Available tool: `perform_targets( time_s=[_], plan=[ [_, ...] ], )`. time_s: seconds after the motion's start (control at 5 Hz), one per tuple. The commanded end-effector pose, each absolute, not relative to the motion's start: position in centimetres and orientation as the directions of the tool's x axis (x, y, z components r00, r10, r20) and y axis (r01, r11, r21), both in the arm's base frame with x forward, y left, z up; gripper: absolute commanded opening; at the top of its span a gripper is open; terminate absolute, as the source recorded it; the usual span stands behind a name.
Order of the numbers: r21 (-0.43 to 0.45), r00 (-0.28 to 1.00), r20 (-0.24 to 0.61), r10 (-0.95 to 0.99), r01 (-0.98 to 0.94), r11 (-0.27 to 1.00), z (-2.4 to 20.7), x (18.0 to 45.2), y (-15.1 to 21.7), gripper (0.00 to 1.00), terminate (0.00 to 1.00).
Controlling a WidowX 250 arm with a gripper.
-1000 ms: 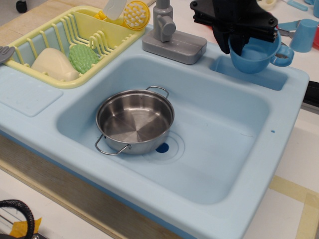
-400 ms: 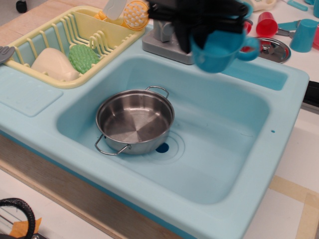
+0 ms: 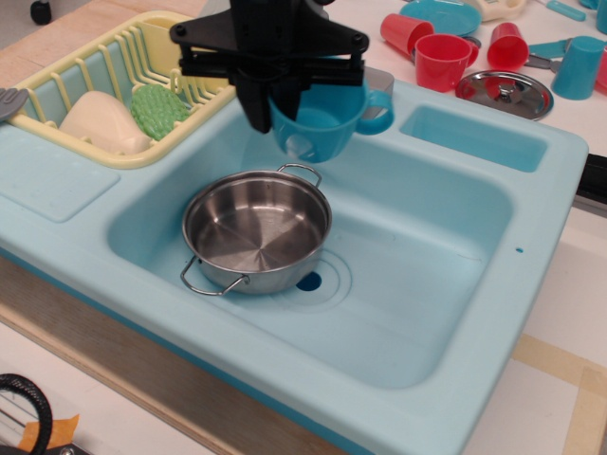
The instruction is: Put cup into pot or pan
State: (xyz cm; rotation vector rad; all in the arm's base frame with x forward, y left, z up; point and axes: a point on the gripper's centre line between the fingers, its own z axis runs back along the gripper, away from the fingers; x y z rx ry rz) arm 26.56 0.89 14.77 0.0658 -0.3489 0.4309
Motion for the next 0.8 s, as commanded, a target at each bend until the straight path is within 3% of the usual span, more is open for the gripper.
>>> perform_targets(
  time_s=[0.0,0.2,0.6],
  plan=[
    [0.000,0.825,0.288,0.486,-0.507,0.862,13.8,26.1,3.5,0.00,0.00],
    [-0.019,0.816,0.265,0.514,-0.528,0.849,13.1,25.0,3.9,1.00,0.00],
    [-0.019,0.816,0.265,0.514,-0.528,0.849,13.1,25.0,3.9,1.00,0.00]
  ],
)
